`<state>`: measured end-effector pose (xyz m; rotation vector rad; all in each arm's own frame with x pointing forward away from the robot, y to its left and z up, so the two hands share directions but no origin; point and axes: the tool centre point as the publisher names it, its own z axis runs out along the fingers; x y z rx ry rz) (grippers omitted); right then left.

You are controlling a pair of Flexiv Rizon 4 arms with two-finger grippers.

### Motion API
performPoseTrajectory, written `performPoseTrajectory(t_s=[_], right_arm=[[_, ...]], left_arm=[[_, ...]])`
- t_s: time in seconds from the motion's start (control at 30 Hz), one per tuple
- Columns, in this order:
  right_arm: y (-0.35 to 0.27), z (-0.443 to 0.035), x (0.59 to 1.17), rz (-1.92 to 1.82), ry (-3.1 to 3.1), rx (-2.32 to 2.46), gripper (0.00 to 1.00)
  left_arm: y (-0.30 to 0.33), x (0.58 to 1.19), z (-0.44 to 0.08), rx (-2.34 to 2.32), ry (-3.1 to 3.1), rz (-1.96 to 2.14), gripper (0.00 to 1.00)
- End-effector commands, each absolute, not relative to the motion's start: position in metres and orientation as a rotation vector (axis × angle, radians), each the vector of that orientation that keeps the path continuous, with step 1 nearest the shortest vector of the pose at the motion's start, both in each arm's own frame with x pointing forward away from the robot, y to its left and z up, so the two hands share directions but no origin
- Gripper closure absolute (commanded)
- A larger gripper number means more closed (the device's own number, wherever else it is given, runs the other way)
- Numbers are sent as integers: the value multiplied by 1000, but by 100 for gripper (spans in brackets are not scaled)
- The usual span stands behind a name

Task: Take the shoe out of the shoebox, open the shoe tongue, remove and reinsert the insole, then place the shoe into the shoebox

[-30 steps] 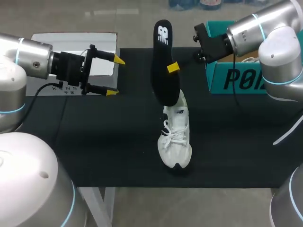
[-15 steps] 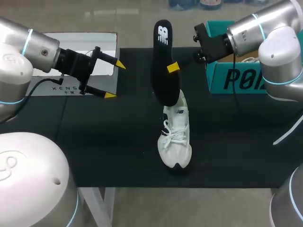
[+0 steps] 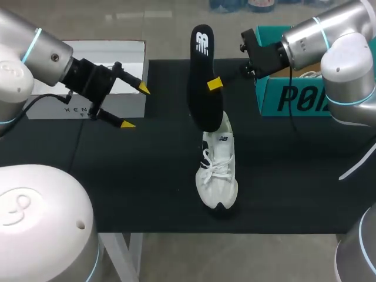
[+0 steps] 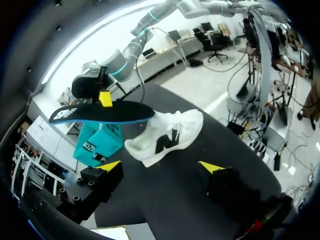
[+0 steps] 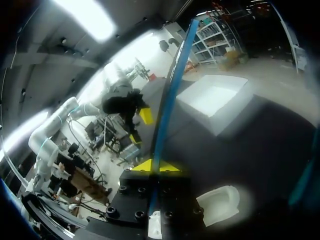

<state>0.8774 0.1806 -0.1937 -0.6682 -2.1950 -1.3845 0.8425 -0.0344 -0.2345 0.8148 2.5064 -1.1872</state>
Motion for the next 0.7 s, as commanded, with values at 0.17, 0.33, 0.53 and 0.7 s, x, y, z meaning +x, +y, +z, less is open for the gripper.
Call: performPoseTrajectory(t_s=[0.17, 0.33, 0.53, 0.7], right_arm=[[181, -194, 876, -1384, -2199, -672, 100], [181, -194, 876, -1384, -2199, -672, 100], [181, -194, 876, -1384, -2199, -672, 100], [168, -198, 890, -1372, -2209, -689, 100]], left_arm=[[-23, 829, -234, 778, 2553, -1104, 0], [-23, 829, -234, 778, 2553, -1104, 0], [-23, 829, -234, 778, 2553, -1104, 0], [-23, 829, -234, 778, 2553, -1104, 0]])
